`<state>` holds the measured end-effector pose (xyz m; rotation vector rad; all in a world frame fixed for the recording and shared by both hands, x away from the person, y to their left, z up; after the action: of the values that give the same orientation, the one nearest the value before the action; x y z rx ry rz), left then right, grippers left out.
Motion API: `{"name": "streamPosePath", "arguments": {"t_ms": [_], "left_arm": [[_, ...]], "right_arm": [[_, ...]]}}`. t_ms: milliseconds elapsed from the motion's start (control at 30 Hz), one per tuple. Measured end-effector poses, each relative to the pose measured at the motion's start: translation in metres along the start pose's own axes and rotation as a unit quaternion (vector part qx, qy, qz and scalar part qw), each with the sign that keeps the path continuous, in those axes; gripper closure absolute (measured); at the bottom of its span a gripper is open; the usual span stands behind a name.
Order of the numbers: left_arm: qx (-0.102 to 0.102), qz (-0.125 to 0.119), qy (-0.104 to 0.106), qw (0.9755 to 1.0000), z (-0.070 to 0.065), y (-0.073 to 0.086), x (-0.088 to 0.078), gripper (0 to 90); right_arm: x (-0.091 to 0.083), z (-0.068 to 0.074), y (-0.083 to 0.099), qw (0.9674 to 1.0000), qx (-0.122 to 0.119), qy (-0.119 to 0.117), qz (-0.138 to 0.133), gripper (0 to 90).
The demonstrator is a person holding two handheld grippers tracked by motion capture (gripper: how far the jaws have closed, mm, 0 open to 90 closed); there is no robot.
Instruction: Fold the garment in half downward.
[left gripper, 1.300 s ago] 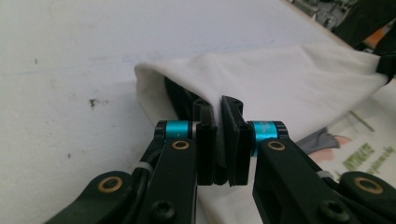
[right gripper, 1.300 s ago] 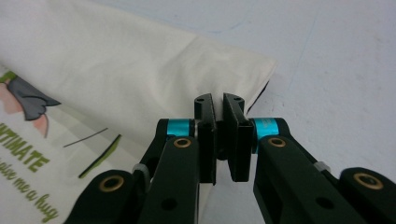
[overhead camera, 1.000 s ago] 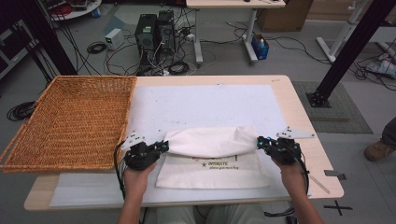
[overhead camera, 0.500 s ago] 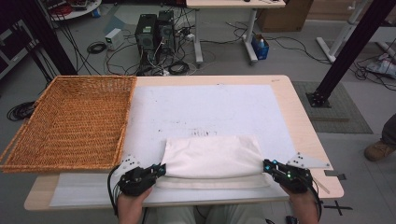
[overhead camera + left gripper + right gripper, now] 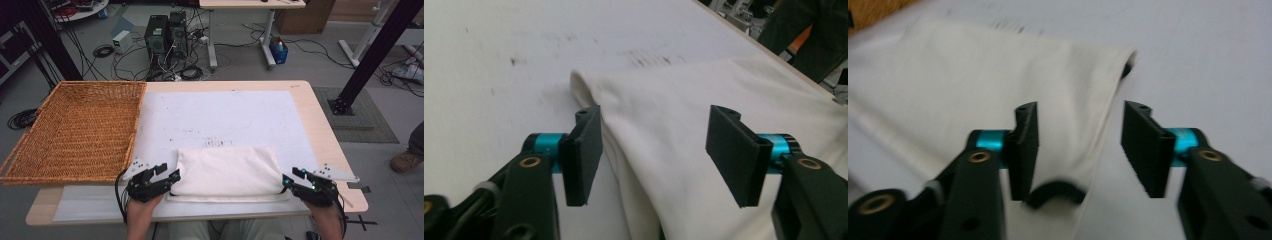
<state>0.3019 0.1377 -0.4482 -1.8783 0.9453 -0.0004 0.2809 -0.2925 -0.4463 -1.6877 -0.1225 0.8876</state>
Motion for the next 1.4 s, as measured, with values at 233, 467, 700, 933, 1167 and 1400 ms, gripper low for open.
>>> {"name": "streamPosePath", "arguments": {"t_ms": [233,467,700,933,1167,1400], "left_arm": [[0.000,0.033,-0.030,0.9990,0.021,-0.041,0.051,36.3],[-0.010,0.107,-0.033,0.9937,0.039,-0.028,0.081,39.2],[-0.006,0.107,-0.030,0.9938,0.039,-0.026,0.085,85.8],[-0.027,0.019,-0.015,0.9993,0.040,-0.059,0.086,86.2],[-0.027,-0.004,-0.034,0.9991,0.044,-0.065,0.092,65.6],[0.009,-0.056,-0.006,0.9984,0.021,-0.066,0.063,40.0]], "right_arm": [[0.057,-0.041,-0.036,0.9986,0.029,0.016,0.042,39.4],[0.108,-0.042,-0.027,0.9900,0.022,-0.035,0.135,48.4],[0.113,-0.040,-0.025,0.9900,-0.028,-0.054,0.127,83.9],[0.120,-0.062,-0.047,0.9972,0.004,-0.016,0.073,84.7],[0.130,-0.066,-0.059,0.9979,-0.001,0.021,0.061,62.4],[0.079,-0.061,-0.046,0.9991,0.026,0.011,0.030,50.2]]}}
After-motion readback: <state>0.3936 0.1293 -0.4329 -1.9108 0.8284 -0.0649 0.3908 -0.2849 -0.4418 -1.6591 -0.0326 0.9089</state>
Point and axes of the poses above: each handheld gripper's, and its own axes: x roughly forward along the jaws, y roughly out of its underside, z roughly to its left, the point moved 5 cm from there along x, roughly forward along the jaws, and after that the axes turned 13 degrees about -x, right-handed, at the moved point
